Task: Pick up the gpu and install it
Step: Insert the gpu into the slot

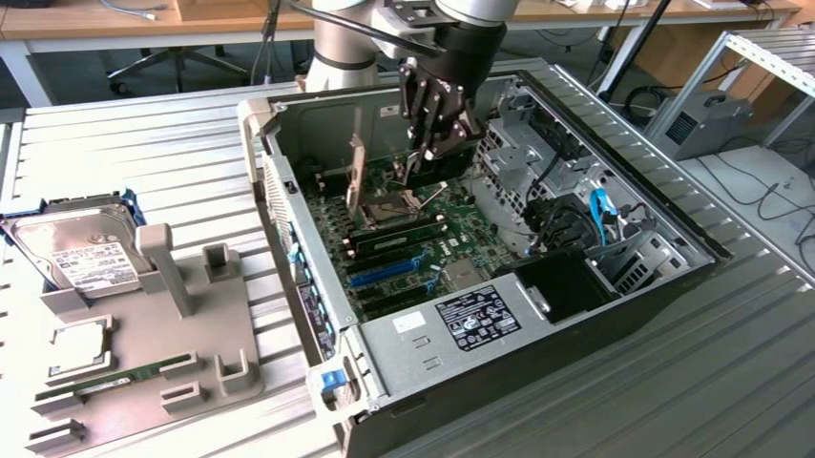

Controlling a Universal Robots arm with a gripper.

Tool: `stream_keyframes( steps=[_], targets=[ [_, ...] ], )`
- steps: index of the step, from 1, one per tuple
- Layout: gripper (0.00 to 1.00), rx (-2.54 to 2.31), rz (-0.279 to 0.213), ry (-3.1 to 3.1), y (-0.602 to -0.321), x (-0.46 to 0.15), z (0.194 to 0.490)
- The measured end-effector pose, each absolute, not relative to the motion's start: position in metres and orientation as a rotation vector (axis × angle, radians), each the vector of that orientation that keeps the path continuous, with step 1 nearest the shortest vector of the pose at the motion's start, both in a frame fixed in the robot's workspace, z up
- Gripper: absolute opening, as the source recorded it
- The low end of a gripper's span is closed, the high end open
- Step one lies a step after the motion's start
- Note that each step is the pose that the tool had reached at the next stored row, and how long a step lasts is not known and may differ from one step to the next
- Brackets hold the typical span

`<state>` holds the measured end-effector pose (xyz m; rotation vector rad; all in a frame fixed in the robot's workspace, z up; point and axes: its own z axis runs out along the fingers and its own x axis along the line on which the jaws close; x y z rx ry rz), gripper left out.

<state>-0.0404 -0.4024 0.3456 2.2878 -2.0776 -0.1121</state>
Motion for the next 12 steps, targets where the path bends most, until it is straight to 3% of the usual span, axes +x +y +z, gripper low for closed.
stream_keyframes(
  steps=[12],
  targets=[
    [0.26, 2.35, -0.11, -2.003, -0.4025, -0.0404, 0.3456]
  ],
)
